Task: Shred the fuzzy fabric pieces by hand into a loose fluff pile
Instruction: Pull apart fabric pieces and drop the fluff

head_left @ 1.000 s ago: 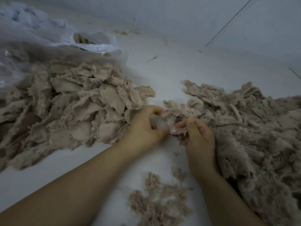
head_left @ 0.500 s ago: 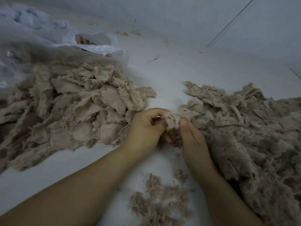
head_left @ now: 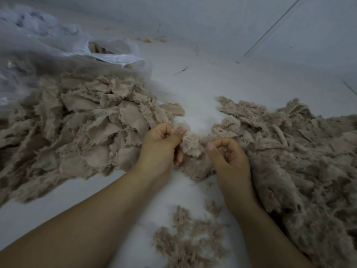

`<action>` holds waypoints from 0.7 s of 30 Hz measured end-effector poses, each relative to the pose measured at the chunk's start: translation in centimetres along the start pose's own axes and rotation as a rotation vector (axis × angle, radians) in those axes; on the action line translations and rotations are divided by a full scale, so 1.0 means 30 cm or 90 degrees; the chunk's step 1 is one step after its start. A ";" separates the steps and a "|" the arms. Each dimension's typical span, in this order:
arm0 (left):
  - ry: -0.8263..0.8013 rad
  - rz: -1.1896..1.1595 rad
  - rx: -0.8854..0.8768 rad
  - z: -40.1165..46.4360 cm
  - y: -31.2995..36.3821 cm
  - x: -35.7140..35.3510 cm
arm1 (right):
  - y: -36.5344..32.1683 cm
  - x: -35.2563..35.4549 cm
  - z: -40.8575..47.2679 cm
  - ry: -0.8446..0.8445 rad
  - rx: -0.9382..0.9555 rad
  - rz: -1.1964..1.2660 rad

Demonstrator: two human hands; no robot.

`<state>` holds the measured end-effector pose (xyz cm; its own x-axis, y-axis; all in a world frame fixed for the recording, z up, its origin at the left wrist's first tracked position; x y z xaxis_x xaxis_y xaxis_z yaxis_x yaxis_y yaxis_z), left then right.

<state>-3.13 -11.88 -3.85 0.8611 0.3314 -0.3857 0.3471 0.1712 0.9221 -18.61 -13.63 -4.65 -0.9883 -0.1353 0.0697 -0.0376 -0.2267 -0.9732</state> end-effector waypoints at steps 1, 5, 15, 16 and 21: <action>-0.011 0.005 0.001 -0.003 -0.002 -0.004 | -0.004 -0.001 -0.004 -0.023 -0.003 0.011; -0.075 0.057 -0.011 -0.021 -0.017 -0.033 | -0.024 -0.006 -0.012 -0.081 0.042 -0.106; -0.035 -0.054 0.016 -0.018 -0.006 -0.018 | -0.017 0.008 0.007 0.113 0.001 -0.063; -0.025 -0.061 0.016 -0.017 -0.006 -0.014 | -0.016 0.008 0.008 0.115 -0.002 -0.049; 0.014 -0.126 0.008 -0.010 0.011 -0.003 | -0.004 0.018 0.012 0.140 -0.040 0.037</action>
<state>-3.20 -11.59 -3.51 0.7677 0.3126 -0.5594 0.5128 0.2239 0.8288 -19.08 -14.03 -4.41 -0.9973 0.0680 -0.0292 0.0178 -0.1639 -0.9863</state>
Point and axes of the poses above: each hand's wrist, its own z-axis towards the middle knuckle, its own x-axis out of the back of the hand, y = z × x, the point moved 2 cm from there along z, towards the middle knuckle
